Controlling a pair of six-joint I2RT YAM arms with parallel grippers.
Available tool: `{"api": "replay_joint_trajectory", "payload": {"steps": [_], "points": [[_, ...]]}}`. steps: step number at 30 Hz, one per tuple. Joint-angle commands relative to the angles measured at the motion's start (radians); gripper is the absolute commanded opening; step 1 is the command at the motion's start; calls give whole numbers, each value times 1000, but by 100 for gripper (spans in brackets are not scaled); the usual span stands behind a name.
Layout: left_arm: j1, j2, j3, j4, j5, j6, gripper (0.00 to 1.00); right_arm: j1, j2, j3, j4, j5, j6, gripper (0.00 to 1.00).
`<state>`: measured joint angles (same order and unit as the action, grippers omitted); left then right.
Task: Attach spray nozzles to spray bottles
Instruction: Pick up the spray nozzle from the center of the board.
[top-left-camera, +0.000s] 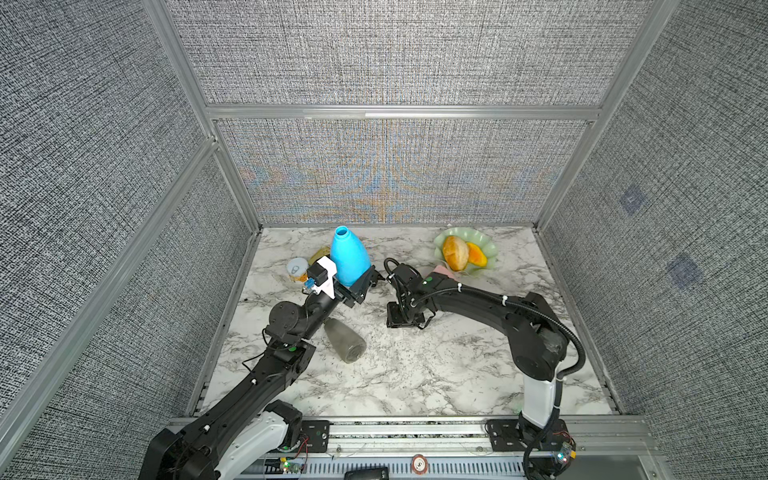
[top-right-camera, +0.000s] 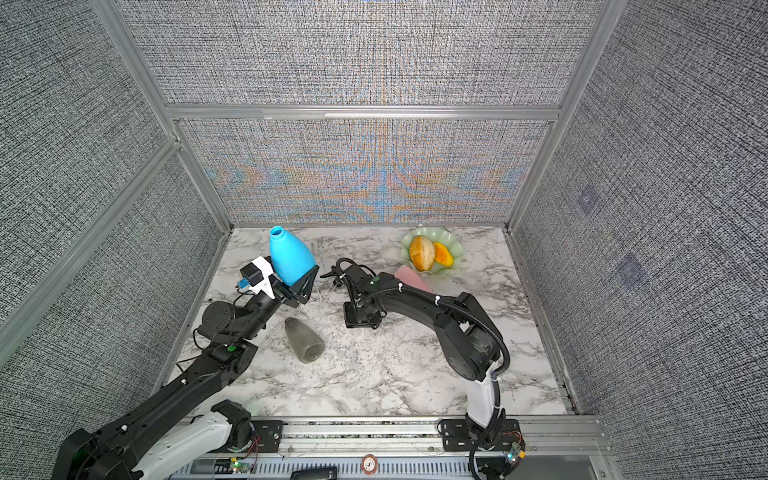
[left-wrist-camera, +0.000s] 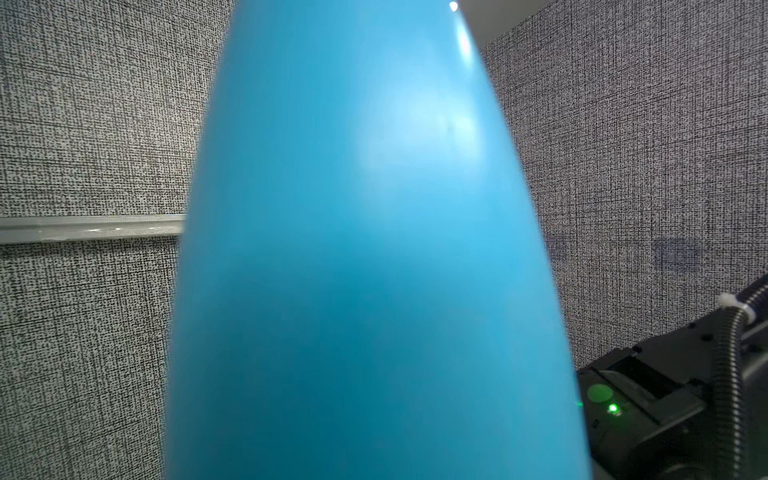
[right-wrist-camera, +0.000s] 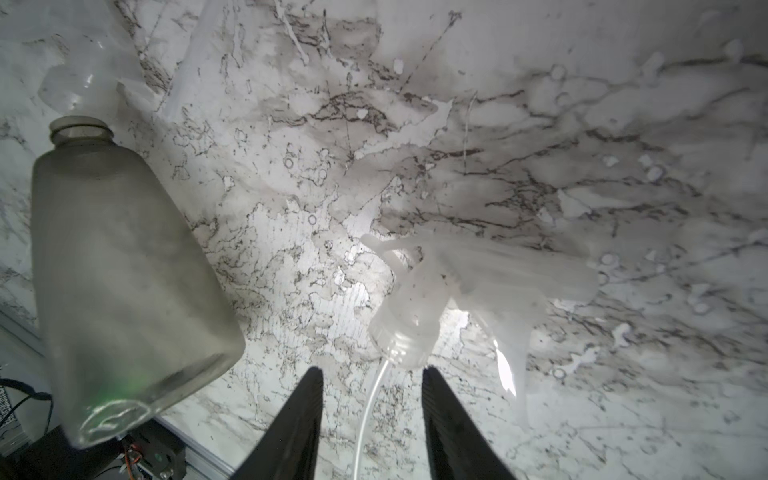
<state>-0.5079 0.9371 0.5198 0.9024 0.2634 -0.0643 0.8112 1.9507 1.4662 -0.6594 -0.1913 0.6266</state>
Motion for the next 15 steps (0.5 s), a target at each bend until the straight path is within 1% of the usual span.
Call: {"api": "replay_joint_trajectory", "payload": {"steps": [1,5,15], "points": [[-3,1,8,13,16,-12,77,1,14,8,-44,-7,46,43],[-6,1,14,5,27,-15,76,2,20,-15,-43,-7,69,43],[-12,0,19,-5,40,-15,76,-7,88,28,-41,-32,80,43]]}}
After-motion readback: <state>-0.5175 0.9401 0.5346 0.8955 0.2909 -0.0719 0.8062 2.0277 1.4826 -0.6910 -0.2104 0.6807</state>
